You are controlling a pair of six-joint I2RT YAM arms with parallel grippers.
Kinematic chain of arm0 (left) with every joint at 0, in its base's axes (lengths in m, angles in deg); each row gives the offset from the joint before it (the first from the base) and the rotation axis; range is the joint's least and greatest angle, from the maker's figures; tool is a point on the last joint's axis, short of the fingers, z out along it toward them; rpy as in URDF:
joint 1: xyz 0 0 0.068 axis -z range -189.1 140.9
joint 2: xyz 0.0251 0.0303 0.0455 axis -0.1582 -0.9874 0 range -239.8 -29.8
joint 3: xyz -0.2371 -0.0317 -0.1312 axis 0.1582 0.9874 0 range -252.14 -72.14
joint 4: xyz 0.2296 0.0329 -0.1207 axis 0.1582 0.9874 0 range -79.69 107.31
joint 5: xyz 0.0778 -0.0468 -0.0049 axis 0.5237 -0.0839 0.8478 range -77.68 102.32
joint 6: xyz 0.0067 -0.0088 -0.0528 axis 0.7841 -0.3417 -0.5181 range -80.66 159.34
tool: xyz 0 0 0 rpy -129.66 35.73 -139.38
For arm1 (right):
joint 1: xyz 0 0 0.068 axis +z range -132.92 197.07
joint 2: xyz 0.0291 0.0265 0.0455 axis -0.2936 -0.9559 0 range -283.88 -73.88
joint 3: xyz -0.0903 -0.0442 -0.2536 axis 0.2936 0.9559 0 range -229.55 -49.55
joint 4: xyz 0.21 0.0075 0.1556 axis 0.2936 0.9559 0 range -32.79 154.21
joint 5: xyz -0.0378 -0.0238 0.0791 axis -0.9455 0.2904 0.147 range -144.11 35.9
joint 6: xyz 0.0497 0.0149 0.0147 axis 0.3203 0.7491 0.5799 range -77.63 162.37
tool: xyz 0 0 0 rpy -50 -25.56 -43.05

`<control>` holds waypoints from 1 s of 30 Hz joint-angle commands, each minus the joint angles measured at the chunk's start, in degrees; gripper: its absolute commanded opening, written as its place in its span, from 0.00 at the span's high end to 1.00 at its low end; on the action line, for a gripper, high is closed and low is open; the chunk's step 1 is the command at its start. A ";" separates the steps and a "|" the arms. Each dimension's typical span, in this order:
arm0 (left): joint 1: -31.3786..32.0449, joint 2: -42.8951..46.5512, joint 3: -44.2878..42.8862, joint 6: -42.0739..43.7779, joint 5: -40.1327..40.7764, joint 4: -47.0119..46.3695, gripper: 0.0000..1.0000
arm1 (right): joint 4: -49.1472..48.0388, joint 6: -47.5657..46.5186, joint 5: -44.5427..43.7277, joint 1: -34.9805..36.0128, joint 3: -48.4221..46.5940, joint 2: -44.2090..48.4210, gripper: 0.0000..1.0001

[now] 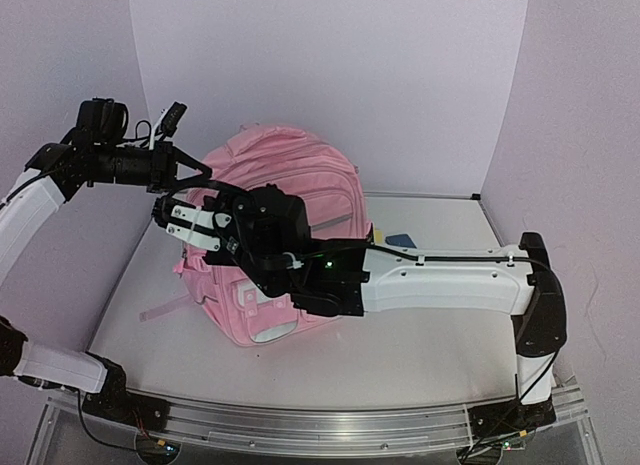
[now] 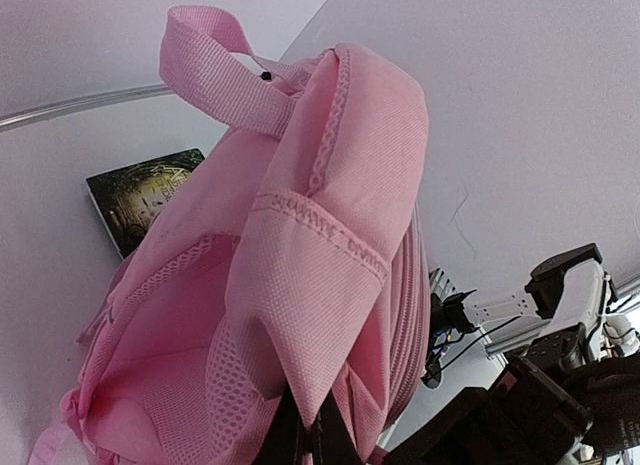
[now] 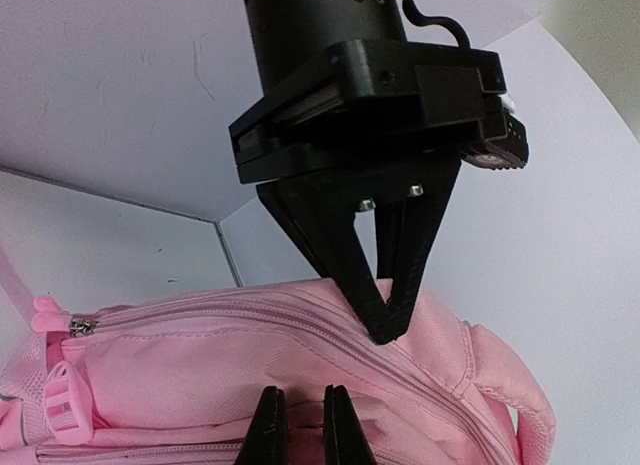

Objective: Pack the student bag
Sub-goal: Unzip the student bag at the center of the board.

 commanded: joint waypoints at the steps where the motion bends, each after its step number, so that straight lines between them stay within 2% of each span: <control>1: -0.23 4.58 -0.60 1.56 5.91 -6.81 1.00 | -4.37 12.77 -4.12 -0.83 -3.96 2.56 1.00; 9: -0.20 6.31 2.38 3.43 8.58 -8.87 1.00 | -4.37 27.06 -11.74 -3.22 -2.18 5.34 1.00; 15: -0.22 6.58 3.47 3.67 10.93 -8.88 1.00 | -3.40 39.21 -12.44 -7.12 2.98 9.92 1.00; 25: -0.32 8.50 6.48 3.73 16.02 -10.79 1.00 | 4.91 59.72 -3.60 -16.15 13.09 19.49 1.00; 30: -0.29 10.79 8.46 4.78 16.33 -12.52 1.00 | 5.47 69.00 2.81 -21.34 20.29 24.24 1.00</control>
